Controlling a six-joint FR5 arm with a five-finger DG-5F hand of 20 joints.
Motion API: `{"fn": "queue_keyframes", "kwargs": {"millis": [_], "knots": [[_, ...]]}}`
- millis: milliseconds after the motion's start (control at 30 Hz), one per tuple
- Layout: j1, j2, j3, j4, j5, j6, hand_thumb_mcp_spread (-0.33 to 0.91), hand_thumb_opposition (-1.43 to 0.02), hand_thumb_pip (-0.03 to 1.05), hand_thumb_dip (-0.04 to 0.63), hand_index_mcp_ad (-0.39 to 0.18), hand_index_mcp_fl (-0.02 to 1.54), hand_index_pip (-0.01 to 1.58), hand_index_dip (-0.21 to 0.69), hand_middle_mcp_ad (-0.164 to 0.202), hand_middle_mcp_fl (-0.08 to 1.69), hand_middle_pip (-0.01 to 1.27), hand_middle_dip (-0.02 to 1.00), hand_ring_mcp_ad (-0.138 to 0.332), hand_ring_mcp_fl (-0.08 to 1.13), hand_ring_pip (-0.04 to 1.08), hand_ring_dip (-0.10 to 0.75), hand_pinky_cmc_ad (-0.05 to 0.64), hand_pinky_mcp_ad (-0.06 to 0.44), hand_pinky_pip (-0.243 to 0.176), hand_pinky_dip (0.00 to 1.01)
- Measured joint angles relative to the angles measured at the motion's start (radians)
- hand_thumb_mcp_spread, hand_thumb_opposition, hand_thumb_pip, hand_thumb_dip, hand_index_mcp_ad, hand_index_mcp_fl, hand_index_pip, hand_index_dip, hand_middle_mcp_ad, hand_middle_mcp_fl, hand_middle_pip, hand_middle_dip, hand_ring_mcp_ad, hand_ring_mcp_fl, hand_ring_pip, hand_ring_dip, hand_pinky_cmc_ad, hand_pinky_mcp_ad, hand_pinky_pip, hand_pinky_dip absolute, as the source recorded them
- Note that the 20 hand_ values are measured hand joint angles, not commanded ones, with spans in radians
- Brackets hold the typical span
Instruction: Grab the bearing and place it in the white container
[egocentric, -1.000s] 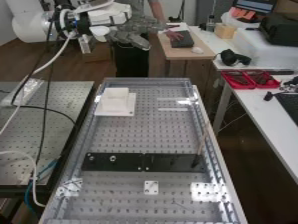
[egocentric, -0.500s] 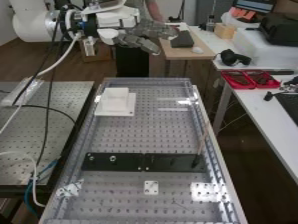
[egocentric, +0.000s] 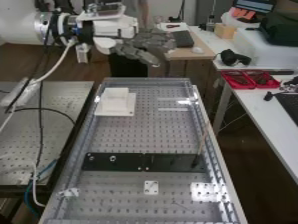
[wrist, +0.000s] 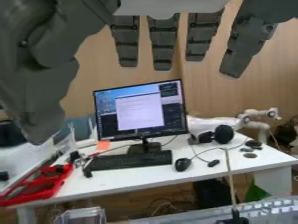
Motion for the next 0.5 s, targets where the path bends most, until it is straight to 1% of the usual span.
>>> {"fn": "queue_keyframes", "kwargs": {"millis": [167,300,500], "knots": [[-0.045,0.02,-0.004,-0.037,-0.08,-0.007,0.15,-0.73,0.61,0.143,-0.075,0.07,0.1,0.201,0.086,0.06,0.12,0.25,0.15,0.0,0.07,0.103,0.396,0.295,-0.138,0.4],[-0.082,0.047,-0.028,-0.032,-0.123,-0.014,0.15,-0.73,0.6,0.145,-0.075,0.05,0.1,0.201,0.086,0.06,0.12,0.25,0.15,0.0,0.07,0.103,0.396,0.298,-0.138,0.4],[-0.115,0.069,-0.05,-0.021,-0.156,-0.018,0.15,-0.73,0.6,0.145,-0.075,0.05,0.1,0.202,0.086,0.06,0.12,0.25,0.15,0.0,0.08,0.112,0.396,0.295,-0.138,0.4]]}}
